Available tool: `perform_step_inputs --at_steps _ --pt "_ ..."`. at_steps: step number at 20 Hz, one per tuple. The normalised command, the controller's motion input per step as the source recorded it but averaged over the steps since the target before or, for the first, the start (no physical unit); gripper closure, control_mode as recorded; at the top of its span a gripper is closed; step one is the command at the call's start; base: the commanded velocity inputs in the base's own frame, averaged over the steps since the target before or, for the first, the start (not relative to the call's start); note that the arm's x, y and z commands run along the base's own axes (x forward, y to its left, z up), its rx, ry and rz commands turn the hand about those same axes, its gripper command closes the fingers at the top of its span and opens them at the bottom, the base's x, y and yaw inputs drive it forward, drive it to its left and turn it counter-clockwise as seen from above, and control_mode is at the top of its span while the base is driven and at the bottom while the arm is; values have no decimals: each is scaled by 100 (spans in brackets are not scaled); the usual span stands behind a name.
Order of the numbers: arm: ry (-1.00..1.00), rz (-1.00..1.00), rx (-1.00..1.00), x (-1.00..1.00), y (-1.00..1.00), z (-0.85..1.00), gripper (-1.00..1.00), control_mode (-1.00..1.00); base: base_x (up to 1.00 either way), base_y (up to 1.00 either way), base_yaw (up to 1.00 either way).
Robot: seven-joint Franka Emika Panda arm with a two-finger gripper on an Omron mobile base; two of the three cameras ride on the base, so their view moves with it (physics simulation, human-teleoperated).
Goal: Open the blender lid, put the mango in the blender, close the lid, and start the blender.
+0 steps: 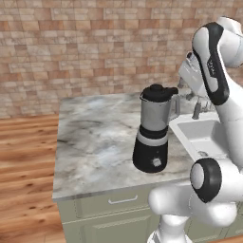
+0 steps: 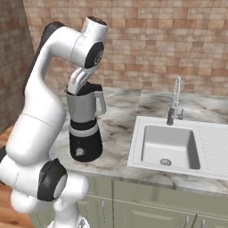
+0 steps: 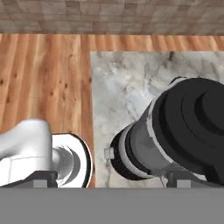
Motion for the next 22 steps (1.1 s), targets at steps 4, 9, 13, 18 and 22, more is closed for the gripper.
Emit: perform_step_inputs --at_steps 4,9,13,18,22 --pt "-2 -7 33 -100 -29 -100 -100 -100 0 0 0" --pt "0 -12 33 -65 -3 -100 -100 -100 0 0 0" --pt "0 -9 35 -18 0 -100 -100 -100 0 0 0" --pt "7 -8 30 27 6 -68 -100 -100 0 0 0" --pt "-3 -11 12 32 34 -39 -100 -100 0 0 0"
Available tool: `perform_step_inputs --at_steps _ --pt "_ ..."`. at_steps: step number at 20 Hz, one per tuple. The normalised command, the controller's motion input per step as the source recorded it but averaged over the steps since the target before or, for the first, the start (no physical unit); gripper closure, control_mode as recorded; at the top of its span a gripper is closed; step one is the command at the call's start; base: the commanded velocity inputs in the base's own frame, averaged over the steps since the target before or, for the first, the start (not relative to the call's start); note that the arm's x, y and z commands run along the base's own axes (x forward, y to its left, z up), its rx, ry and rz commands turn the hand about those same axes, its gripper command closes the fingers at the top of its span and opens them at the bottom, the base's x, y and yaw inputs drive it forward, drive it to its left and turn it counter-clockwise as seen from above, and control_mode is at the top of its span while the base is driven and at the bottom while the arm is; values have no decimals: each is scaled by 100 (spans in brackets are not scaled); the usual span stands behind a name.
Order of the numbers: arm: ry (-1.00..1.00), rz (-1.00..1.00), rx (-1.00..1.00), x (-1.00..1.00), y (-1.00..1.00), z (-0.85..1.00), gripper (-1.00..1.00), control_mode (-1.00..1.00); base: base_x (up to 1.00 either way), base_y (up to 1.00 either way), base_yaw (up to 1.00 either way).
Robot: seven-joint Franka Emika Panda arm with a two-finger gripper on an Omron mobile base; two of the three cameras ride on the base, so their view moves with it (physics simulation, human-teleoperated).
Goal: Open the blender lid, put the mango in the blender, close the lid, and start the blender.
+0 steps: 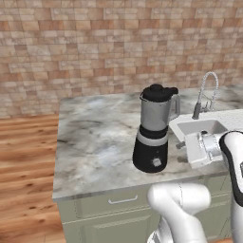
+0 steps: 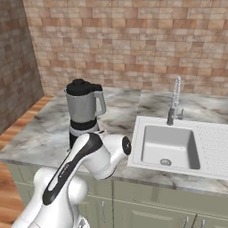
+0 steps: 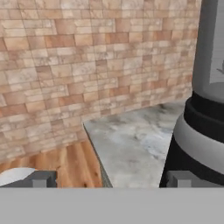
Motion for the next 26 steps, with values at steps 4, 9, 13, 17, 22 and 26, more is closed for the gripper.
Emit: perform_step_inputs --at_steps 4,9,13,17,22,26 --pt "-5 -10 8 18 36 -25 -100 -100 0 0 0" --pt "-4 -11 11 23 11 -43 -100 -100 0 0 0" --pt "-2 -11 9 38 7 -33 -100 -100 0 0 0" --pt "-3 -5 5 12 26 -15 -100 -100 0 0 0" --pt "0 1 0 7 61 -32 -100 -100 0 0 0" --pt "1 3 0 0 68 -51 -100 -100 0 0 0"
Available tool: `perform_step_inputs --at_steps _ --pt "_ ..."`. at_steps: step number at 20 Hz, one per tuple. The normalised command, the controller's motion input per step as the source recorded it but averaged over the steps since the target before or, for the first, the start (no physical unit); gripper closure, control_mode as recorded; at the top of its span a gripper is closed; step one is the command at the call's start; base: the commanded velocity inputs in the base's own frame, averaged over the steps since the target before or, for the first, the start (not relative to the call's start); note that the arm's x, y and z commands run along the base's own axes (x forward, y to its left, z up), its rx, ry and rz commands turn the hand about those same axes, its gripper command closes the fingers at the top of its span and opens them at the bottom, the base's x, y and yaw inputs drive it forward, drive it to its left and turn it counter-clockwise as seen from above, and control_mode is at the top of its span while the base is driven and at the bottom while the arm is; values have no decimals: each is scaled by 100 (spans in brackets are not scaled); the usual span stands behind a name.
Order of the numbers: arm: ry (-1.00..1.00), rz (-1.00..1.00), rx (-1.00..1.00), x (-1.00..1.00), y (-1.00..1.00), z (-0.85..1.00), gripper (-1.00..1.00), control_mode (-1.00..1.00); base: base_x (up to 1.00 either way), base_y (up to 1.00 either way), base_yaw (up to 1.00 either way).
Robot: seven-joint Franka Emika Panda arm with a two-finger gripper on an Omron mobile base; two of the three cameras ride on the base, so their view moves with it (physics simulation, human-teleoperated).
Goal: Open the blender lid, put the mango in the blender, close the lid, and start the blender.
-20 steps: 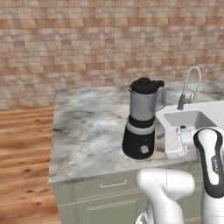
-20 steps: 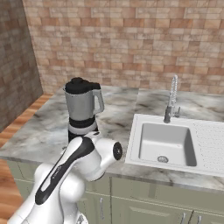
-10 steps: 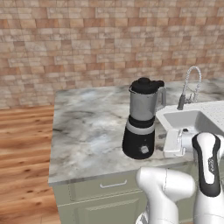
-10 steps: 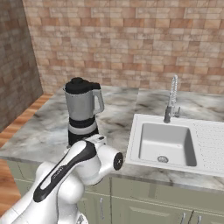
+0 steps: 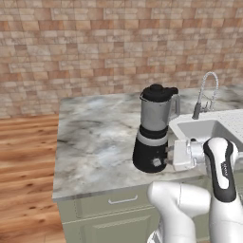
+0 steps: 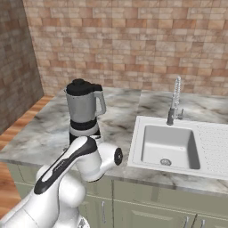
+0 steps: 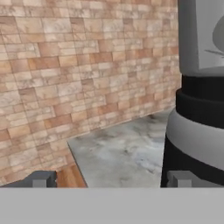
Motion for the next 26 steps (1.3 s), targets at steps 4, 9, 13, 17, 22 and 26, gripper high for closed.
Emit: perform_step_inputs --at_steps 4,9,13,17,22,26 --pt "0 0 0 0 64 -65 -100 -100 0 0 0" --pt "2 3 0 0 60 -74 -100 -100 0 0 0" --pt "0 0 3 0 53 -69 -100 -100 0 0 0" --pt "1 0 4 0 50 -63 -100 -100 0 0 0" --pt "0 0 7 -3 51 -46 -100 -100 0 0 0" --pt "2 1 6 -16 56 -50 -100 -100 0 0 0"
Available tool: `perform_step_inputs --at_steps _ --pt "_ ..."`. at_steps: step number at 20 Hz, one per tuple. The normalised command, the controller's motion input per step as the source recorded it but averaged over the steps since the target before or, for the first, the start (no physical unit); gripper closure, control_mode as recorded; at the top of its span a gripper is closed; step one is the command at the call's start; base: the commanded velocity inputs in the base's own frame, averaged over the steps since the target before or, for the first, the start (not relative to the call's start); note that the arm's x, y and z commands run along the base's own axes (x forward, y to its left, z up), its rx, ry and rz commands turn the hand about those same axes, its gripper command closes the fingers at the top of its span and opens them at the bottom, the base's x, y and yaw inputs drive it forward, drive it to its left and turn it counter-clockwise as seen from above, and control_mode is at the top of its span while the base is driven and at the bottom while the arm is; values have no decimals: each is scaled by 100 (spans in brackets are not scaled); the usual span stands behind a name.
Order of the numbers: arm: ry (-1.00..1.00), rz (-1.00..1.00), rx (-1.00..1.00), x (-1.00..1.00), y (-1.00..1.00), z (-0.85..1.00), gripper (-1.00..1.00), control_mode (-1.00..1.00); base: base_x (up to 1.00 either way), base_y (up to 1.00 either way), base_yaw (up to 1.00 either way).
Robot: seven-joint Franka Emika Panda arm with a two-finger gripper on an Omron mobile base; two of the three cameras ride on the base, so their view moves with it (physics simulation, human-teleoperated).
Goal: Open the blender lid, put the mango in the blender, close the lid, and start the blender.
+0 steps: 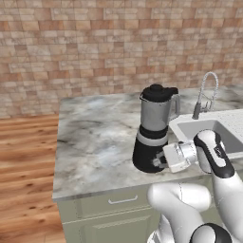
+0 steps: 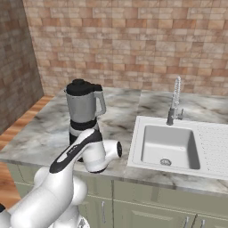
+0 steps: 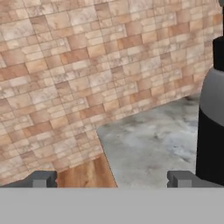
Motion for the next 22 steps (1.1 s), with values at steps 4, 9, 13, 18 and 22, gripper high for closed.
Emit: perform_step_inputs --at_steps 4,9,13,18,22 --pt "7 5 4 -48 55 -37 -100 -100 0 0 0" --pt "7 11 3 -60 62 -21 -100 -100 0 0 0" --pt "1 5 4 -22 55 -14 -100 -100 0 0 0" --pt "0 0 6 0 38 -25 -100 -100 0 0 0" --pt "3 -3 4 18 18 -60 -100 -100 0 0 0"
